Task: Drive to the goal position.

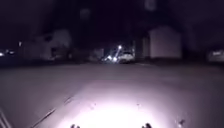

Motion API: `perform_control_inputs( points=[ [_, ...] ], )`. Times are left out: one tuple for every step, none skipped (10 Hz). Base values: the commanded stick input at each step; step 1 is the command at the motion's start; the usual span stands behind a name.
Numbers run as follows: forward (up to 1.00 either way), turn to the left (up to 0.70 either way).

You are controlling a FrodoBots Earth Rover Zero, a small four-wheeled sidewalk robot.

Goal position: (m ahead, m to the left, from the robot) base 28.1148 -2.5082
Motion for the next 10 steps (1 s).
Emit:
perform_control_inputs(
  points=[
    [0.70, 0.00],
    [0.70, 0.00],
    [0.70, 0.00],
    [0.70, 0.00],
    [0.70, 0.00],
    [0.70, 0.00],
    [0.70, 0.00],
    [0.70, 0.00],
    [0.70, 0.00],
    [0.70, 0.00]
  ],
)
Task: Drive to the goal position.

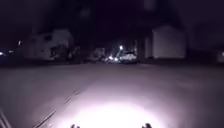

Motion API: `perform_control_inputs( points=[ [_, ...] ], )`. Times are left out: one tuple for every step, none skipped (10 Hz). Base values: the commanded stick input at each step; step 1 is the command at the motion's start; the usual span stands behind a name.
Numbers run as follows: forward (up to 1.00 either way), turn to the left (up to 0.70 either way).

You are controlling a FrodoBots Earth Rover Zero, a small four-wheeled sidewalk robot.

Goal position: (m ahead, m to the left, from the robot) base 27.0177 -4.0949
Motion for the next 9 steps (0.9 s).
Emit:
perform_control_inputs(
  points=[
    [0.70, 0.00],
    [0.70, 0.00],
    [0.70, 0.00],
    [0.70, 0.00],
    [0.70, 0.00],
    [0.70, 0.00],
    [0.70, 0.00],
    [0.70, 0.00],
    [0.70, 0.00]
  ],
)
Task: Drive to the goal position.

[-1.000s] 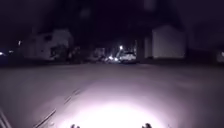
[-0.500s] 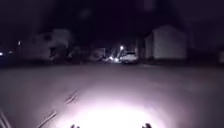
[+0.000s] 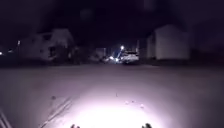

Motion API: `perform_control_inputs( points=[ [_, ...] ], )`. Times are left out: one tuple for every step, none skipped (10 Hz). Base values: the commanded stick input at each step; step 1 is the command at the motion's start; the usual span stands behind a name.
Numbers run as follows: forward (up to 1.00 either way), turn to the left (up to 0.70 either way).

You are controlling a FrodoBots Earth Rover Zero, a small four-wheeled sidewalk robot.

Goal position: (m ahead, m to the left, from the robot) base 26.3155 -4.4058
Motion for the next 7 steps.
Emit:
perform_control_inputs(
  points=[
    [0.70, 0.00],
    [0.70, 0.00],
    [0.70, 0.00],
    [0.70, 0.00],
    [0.70, 0.00],
    [0.70, 0.00],
    [0.70, 0.00]
  ],
)
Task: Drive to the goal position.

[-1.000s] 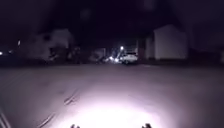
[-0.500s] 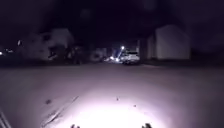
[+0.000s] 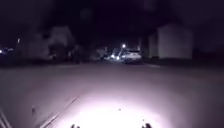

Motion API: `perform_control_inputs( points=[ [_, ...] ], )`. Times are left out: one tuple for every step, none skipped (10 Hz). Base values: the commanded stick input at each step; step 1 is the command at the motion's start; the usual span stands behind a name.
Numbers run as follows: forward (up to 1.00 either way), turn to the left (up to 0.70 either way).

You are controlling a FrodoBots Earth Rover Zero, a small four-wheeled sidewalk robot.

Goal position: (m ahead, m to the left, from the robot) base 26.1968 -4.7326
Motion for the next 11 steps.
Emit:
perform_control_inputs(
  points=[
    [0.70, 0.00],
    [0.70, 0.00],
    [0.70, 0.00],
    [0.70, 0.00],
    [0.70, 0.00],
    [0.70, 0.00],
    [0.70, 0.00],
    [0.70, 0.00],
    [0.70, 0.00],
    [0.70, 0.00],
    [0.70, 0.00]
  ],
)
